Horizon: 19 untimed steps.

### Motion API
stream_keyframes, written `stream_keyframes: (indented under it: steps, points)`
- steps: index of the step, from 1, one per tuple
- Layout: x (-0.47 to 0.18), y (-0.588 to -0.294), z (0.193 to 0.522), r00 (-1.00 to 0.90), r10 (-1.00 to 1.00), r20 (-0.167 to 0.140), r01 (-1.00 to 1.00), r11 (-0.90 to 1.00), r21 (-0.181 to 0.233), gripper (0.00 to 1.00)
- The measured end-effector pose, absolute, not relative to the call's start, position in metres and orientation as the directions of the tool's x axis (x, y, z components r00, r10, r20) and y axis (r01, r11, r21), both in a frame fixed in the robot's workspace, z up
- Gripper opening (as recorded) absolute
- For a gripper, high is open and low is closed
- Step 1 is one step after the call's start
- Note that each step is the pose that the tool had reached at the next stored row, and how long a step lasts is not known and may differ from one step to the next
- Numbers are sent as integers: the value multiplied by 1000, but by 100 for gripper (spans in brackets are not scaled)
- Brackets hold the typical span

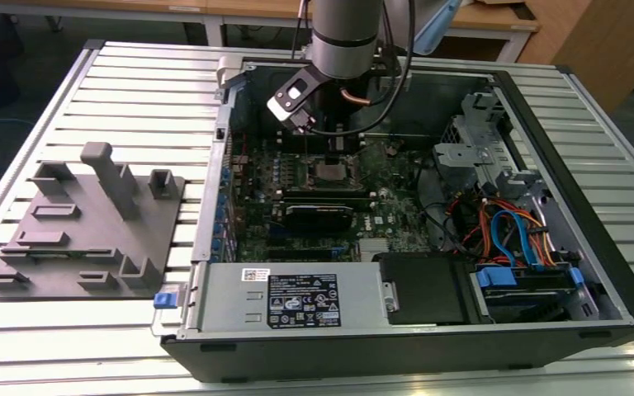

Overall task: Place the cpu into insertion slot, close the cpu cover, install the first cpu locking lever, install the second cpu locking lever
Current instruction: 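Close the cpu cover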

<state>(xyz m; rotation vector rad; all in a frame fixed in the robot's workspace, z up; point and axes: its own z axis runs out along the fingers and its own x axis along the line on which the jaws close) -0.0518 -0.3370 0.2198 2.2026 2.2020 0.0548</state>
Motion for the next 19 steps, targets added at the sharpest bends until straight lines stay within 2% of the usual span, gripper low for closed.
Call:
stream_keyframes:
  steps: [19]
  points:
    - [-52,-337,225,0,1000,6,999,0,44,10]
